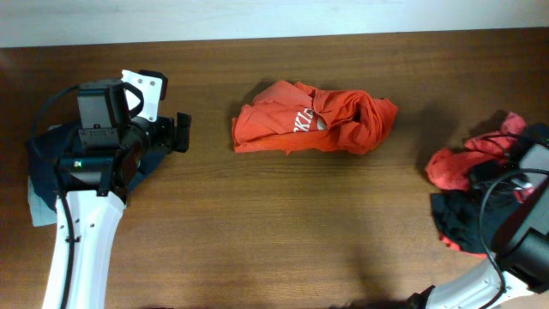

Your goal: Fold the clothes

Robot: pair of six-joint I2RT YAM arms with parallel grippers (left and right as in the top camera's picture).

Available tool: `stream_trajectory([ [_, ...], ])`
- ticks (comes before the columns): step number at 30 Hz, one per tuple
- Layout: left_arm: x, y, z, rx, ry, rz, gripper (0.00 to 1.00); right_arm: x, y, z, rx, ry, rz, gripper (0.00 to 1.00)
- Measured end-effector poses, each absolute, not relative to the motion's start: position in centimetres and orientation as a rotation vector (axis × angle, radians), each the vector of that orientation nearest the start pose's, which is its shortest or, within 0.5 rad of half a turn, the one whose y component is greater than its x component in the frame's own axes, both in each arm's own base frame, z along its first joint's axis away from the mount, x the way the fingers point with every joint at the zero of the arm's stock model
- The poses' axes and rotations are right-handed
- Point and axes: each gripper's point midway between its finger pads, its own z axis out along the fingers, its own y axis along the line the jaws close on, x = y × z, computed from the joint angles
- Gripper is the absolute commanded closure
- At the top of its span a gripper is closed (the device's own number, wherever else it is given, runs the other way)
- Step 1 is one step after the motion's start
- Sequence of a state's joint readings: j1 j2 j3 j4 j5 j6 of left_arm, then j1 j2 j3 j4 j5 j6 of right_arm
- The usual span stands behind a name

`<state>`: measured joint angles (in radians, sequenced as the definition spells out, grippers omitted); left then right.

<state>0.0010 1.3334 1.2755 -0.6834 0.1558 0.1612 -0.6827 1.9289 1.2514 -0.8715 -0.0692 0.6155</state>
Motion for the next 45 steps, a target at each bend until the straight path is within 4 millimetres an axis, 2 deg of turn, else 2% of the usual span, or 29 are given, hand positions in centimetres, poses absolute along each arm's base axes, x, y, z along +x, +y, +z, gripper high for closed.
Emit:
stream_trajectory([
  [2,38.6,-2.6,25.1,0.263,2.288,-0.098,0.01,28.4,-23.0,2.5,1.826,2.459,0.154,0.96],
  [3,38.6,-2.6,25.1,0.263,2.288,-0.097,0.01,28.8,-23.2,3.0,1.798,2.463,0.176,0.96],
  [5,38.6,-2.6,25.1,0.263,2.288,-0.097,0.01,30.2,-22.7,4.5,1.692,2.499,0.269,0.95],
  [9,38.6,-2.6,25.1,0.263,2.288,-0.098,0.00,33.3,-20.4,7.4,1.448,2.541,0.500,0.94],
  [12,38.6,-2.6,25.1,0.263,2.288,-0.098,0.01,34.6,-18.6,9.1,1.310,2.552,0.590,0.94],
  [16,38.6,-2.6,25.1,0.263,2.288,-0.098,0.01,36.9,-14.2,12.6,1.029,2.580,0.617,0.86],
  [17,38.6,-2.6,25.1,0.263,2.289,-0.098,0.00,38.1,-12.1,13.7,0.895,2.591,0.617,0.79],
  [20,38.7,-3.0,24.3,0.274,2.310,-0.127,0.01,40.7,-7.6,15.1,0.605,2.602,0.613,0.56],
  [22,39.0,-3.6,22.8,0.290,2.350,-0.177,0.01,42.4,-4.4,15.5,0.427,2.595,0.602,0.39],
  [23,39.3,-3.9,21.9,0.296,2.373,-0.199,0.01,43.1,-1.8,15.6,0.313,2.600,0.597,0.34],
  [27,40.2,-5.3,16.9,0.329,2.493,-0.294,0.01,45.2,3.9,15.7,0.091,2.574,0.510,0.31],
  [29,40.6,-6.2,14.8,0.351,2.539,-0.325,0.01,46.0,5.0,14.9,0.073,2.576,0.439,0.31],
  [32,40.8,-7.6,12.8,0.391,2.573,-0.360,0.01,47.2,5.2,12.8,0.099,2.592,0.318,0.33],
  [33,40.8,-7.9,12.5,0.400,2.580,-0.364,0.01,47.7,4.9,11.9,0.116,2.594,0.289,0.47],
  [34,40.7,-8.3,12.4,0.410,2.580,-0.371,0.01,48.0,4.5,10.8,0.128,2.608,0.260,0.71],
  [35,40.7,-8.5,12.4,0.416,2.578,-0.374,0.01,48.1,4.4,10.2,0.144,2.618,0.250,0.81],
  [36,40.7,-8.7,12.4,0.422,2.576,-0.378,0.01,48.2,4.2,9.1,0.149,2.640,0.236,0.88],
  [39,40.7,-8.8,12.5,0.426,2.574,-0.380,0.01,47.7,4.5,8.0,0.160,2.677,0.265,0.94],
  [42,40.7,-8.8,12.5,0.426,2.573,-0.379,0.01,47.0,5.7,8.7,0.144,2.692,0.362,0.96],
  [44,41.0,-8.8,12.6,0.427,2.560,-0.377,0.01,46.1,6.6,10.9,0.109,2.675,0.435,0.96],
  [45,41.1,-8.9,12.7,0.428,2.553,-0.377,0.01,45.9,6.9,12.7,0.082,2.642,0.460,0.96],
])
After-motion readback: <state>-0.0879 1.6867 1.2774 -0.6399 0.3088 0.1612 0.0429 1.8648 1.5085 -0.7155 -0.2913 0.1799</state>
